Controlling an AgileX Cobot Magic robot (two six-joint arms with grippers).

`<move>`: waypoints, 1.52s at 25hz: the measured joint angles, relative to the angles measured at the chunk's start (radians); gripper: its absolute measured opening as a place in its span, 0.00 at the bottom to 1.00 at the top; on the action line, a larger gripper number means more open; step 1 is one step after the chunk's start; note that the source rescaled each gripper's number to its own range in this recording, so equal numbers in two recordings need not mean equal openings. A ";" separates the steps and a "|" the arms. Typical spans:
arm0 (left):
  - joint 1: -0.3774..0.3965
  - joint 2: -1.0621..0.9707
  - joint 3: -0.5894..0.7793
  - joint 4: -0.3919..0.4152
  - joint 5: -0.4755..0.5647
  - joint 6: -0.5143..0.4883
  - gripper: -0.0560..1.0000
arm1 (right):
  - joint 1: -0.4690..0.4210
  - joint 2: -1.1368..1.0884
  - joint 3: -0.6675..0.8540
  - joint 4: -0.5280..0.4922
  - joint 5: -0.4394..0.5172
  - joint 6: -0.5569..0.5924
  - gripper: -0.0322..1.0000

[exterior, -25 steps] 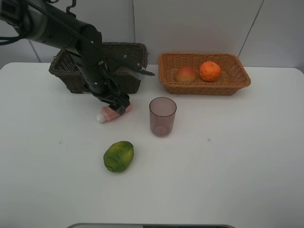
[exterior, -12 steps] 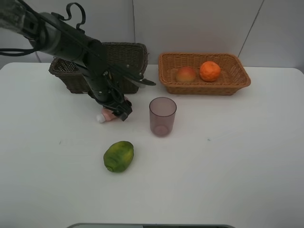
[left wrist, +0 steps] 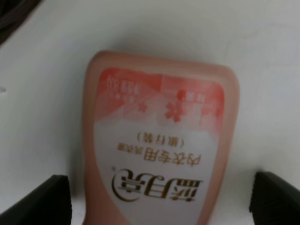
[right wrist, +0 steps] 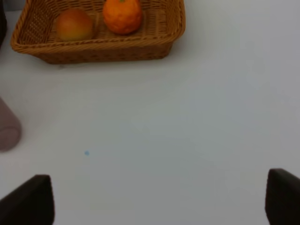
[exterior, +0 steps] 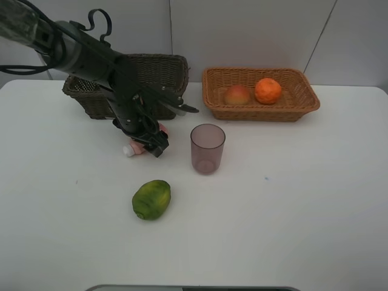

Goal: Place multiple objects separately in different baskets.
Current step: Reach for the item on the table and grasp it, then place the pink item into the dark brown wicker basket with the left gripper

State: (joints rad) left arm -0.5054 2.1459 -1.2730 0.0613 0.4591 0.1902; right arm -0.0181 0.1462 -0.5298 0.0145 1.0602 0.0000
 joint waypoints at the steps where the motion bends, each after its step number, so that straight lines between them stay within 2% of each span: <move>1: 0.000 0.000 0.000 -0.003 0.003 0.000 0.93 | 0.000 0.000 0.000 0.000 0.000 0.000 1.00; 2: 0.000 0.000 0.000 -0.003 0.004 0.000 0.86 | 0.000 0.000 0.000 0.000 0.000 0.000 1.00; 4: 0.000 0.002 0.000 -0.003 0.011 0.000 0.65 | 0.000 0.000 0.000 0.000 0.000 0.000 1.00; 5: 0.000 0.002 0.000 -0.003 0.012 0.000 0.63 | 0.000 0.000 0.000 0.000 0.000 0.000 1.00; 34: 0.000 -0.001 0.000 -0.019 0.022 0.000 0.64 | 0.000 0.000 0.000 0.000 0.000 0.000 1.00; 38: 0.000 -0.023 0.001 -0.026 0.059 0.000 0.64 | 0.000 0.000 0.000 0.000 0.000 0.000 1.00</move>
State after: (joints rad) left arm -0.5054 2.1226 -1.2720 0.0353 0.5176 0.1902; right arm -0.0181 0.1462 -0.5298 0.0145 1.0602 0.0000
